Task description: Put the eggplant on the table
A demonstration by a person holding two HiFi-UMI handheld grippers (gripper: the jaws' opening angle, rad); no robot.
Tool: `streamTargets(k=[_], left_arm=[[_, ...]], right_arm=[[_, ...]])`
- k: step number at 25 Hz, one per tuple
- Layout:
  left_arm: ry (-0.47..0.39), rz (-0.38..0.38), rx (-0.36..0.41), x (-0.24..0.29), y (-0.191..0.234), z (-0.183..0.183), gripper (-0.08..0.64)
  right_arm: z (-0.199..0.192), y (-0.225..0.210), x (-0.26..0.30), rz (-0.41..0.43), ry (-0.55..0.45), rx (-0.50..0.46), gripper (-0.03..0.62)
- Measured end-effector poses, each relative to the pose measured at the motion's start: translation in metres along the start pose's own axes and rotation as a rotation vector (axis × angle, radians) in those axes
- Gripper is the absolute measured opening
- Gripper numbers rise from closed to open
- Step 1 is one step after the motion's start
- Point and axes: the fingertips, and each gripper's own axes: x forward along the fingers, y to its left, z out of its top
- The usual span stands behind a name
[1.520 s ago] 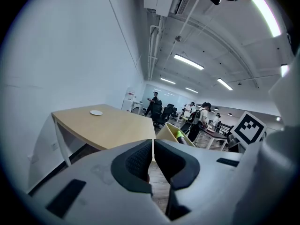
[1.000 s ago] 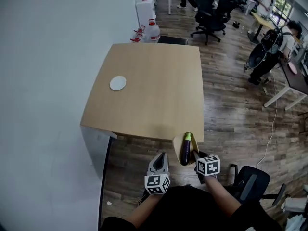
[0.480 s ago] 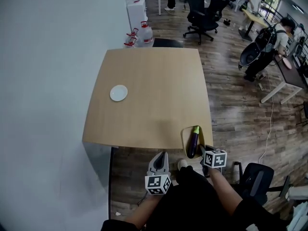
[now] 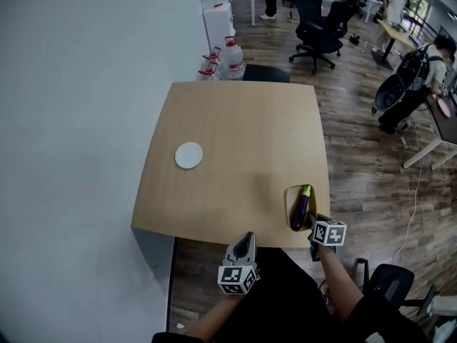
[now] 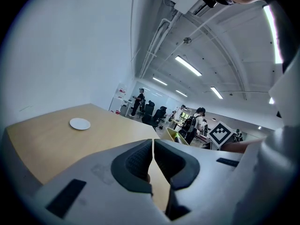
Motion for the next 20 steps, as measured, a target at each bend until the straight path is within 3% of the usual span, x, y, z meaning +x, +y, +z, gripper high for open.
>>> streamTargets(k=[7,14,20], left_arm=[[0.124,-0.078,0.086,0.087,0.009,0.006,0.023],[0.174,-0.105,0.082,0.167,0.009,0.003,0.023],[0.244,-0.097,0.079,0.204,0.019,-0.009,0.023]], right_arm=[[0.046,-0.040,0.064,-0.019,0.038,0.058,0.061],[0.088,-0.087,0.137,-0.051,0.068,0.079,0.061],[0.114,-0.118,0.201,-0.083,0.097,0.096,0.063]])
